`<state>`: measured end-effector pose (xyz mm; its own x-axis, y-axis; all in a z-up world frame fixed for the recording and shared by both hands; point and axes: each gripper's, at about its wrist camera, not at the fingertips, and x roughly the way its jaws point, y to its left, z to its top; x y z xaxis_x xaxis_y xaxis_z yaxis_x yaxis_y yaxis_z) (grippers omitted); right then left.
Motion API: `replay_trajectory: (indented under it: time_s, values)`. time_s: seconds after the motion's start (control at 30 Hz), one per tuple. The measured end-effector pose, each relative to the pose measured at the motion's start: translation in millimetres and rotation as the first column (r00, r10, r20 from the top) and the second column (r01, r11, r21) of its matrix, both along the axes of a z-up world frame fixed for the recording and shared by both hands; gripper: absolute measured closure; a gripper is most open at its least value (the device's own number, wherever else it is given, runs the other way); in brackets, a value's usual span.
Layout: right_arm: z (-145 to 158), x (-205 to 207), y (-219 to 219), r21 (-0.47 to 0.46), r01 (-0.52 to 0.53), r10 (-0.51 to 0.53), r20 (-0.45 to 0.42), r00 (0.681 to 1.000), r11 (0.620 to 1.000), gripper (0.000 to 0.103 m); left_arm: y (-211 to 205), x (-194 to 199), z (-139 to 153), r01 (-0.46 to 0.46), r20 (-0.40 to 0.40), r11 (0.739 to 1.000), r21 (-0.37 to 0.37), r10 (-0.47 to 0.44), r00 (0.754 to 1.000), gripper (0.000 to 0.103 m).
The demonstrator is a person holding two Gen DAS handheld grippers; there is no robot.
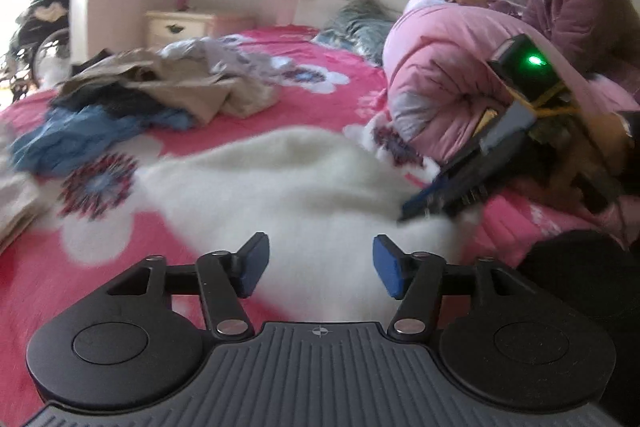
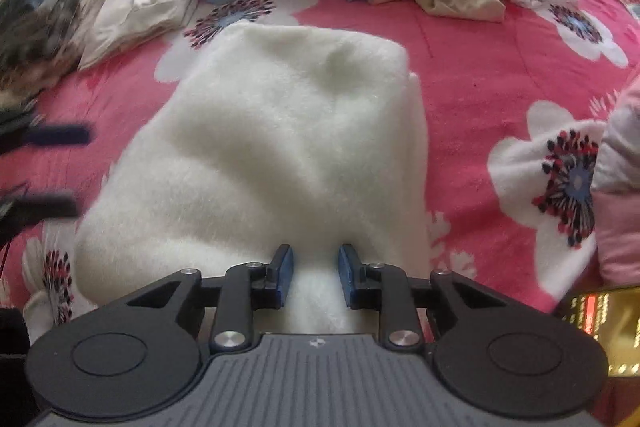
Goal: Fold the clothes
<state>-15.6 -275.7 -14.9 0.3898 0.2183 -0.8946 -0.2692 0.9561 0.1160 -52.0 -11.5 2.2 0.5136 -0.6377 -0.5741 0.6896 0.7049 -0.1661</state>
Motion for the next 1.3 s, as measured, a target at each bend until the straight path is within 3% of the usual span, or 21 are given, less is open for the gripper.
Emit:
replay_trajectory:
  time_s: [0.13,0.23,0.33,0.47,0.53,0.67,0.83,0.93,1.03,1.17,1.3]
  values:
    - [0.1,-1.9,-6.0,0.033,0.041,-0.041,-0.005,0.999,0.999,0.077,-8.0,-37.6,-16.7,0.061,-0.011,0.996,0.059,-0.06,0.998,0.022]
    - [-3.5,-0.1,-9.0,0.056,0.071,-0.071,-0.01,0.997,0.996,0.077,-29.7,-49.0,-32.2,0.025,0.002,0.994,0.107,-0.025,1.0,0.022]
    - [-4.2,-0.8,-10.7,0.07,0.096,-0.096,-0.012,0.995,0.993,0.077,-44.3,-40.9,-41.7,-0.074,-0.031,0.995,0.071,0.076,0.997,0.022]
    - [-4.6,-4.4,-8.9,0.067,0.11,-0.11,0.002,0.994,0.992,0.077,-60.4,-30.5,-52.7,-0.227,-0.056,0.966,0.123,0.235,0.97,0.018]
    - [-4.7,-6.3,-8.4,0.066,0.112,-0.113,0.01,0.994,0.991,0.077,-58.1,-32.5,-54.7,-0.268,-0.062,0.957,0.111,0.276,0.959,0.019]
    - [-4.8,-9.4,-11.1,0.092,0.11,-0.112,0.018,0.994,0.99,0.077,-55.8,-42.8,-53.2,-0.305,-0.005,0.937,0.168,0.311,0.951,0.022]
    - [-5.8,-13.6,-12.0,0.113,0.102,-0.105,0.029,0.994,0.988,0.078,-45.8,-35.8,-55.9,-0.306,-0.053,0.932,0.194,0.321,0.946,0.022]
    - [-6.4,-14.9,-11.6,0.105,0.096,-0.101,0.041,0.994,0.99,0.078,-37.1,-28.2,-59.5,-0.276,-0.162,0.949,0.153,0.3,0.94,0.022]
    - [0.7,-16.8,-7.0,0.072,0.064,-0.069,0.069,0.995,0.995,0.076,-13.1,-23.3,-64.2,-0.254,-0.309,0.965,0.058,0.259,0.915,0.023]
    - [41.2,-26.2,12.2,0.059,-0.038,0.028,0.169,0.985,0.998,0.073,7.3,-27.9,-53.9,-0.269,-0.285,0.963,0.013,0.261,0.922,0.023]
    - [86.7,-37.8,44.0,0.092,-0.181,0.152,0.258,0.954,0.979,0.074,25.5,-30.9,-42.2,-0.287,-0.254,0.957,-0.031,0.27,0.929,0.023]
